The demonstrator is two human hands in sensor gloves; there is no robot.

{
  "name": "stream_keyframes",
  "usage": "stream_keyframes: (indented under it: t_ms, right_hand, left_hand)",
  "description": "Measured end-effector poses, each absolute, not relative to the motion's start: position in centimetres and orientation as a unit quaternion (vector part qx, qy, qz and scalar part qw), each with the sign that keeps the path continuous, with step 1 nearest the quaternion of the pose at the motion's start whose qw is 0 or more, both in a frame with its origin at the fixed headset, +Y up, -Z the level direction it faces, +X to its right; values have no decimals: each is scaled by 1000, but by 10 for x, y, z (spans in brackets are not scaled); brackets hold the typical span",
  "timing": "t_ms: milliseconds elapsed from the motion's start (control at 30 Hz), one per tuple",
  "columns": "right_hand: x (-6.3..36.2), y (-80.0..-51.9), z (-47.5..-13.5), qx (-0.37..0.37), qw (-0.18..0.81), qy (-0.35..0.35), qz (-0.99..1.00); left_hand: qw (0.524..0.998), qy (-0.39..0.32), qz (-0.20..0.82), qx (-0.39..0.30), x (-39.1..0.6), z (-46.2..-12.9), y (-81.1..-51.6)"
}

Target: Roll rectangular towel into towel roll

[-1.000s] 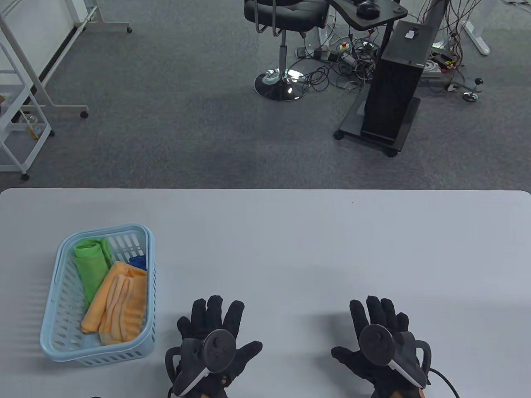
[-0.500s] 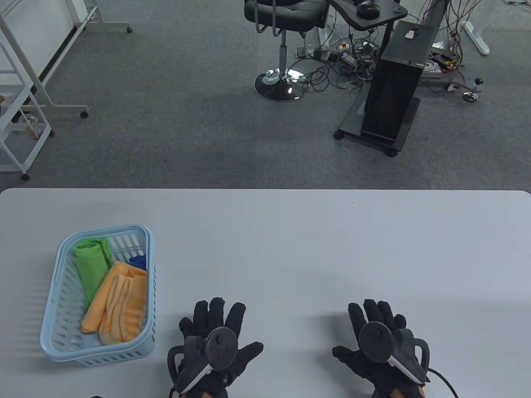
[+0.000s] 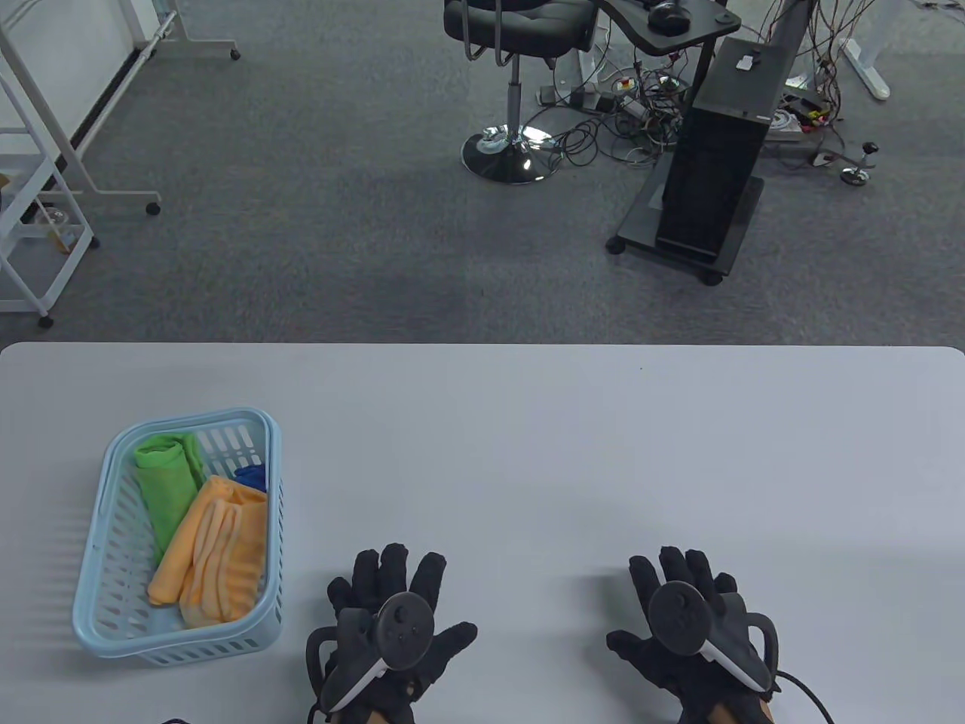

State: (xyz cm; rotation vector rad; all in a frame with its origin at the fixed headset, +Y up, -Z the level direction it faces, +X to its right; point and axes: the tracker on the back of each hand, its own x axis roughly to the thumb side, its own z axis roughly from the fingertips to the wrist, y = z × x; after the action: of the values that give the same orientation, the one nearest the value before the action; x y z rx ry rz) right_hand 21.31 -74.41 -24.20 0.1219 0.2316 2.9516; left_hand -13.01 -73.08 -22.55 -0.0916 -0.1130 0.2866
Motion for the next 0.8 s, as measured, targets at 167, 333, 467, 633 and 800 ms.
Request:
stream_keyframes:
  t_ms: [167, 333, 467, 633, 800]
  right_hand:
    - [213, -744, -242, 40, 92, 81, 992]
    - [213, -745, -241, 42, 97, 79, 991]
    - [213, -745, -242, 41, 99, 78, 991]
    - [213, -745, -242, 40, 92, 77, 992]
    - [213, -746, -242, 40, 89, 82, 992]
  left_hand:
    - [987, -62, 145, -39, -129, -225, -730]
    - [986, -63, 150, -23, -128, -225, -727]
    - [983, -60, 173, -2, -126, -223, -718]
    - [972, -47, 224, 54, -128, -228, -672]
    - [968, 8, 244, 56, -168, -258, -611]
